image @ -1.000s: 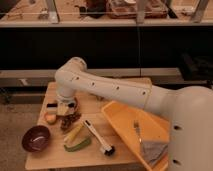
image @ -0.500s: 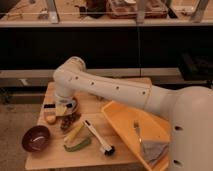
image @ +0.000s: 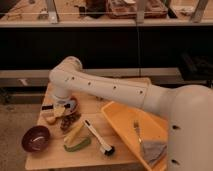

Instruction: Wipe purple bowl with eraser

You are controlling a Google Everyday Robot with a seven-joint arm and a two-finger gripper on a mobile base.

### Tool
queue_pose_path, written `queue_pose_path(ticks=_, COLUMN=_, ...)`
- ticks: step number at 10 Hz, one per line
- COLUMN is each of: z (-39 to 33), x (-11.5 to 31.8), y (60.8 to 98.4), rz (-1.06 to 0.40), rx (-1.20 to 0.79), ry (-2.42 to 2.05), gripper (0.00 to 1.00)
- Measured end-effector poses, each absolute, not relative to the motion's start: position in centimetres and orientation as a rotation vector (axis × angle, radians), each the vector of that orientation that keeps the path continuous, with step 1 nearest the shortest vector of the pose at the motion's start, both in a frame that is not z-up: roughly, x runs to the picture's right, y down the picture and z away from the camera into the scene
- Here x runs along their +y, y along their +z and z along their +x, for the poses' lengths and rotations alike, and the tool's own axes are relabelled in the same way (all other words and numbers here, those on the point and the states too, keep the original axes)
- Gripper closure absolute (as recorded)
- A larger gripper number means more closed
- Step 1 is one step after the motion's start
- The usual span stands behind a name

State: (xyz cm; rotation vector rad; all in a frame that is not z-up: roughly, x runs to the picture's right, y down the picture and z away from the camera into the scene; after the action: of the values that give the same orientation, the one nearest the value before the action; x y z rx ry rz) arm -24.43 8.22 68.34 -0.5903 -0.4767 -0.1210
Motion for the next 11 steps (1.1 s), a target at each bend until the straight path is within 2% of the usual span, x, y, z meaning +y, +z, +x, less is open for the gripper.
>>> queue_pose_path(ticks=4, z=-34.6, x=11.8, y=67.1, rz=-0.612, rx=-0.508, ry=-0.33, gripper=1.0)
queue_pose_path(ticks=11, z=-35.7, x=17.6, y=67.8, rz=-0.676, rx=-0.471, ry=-0.424, gripper=1.0)
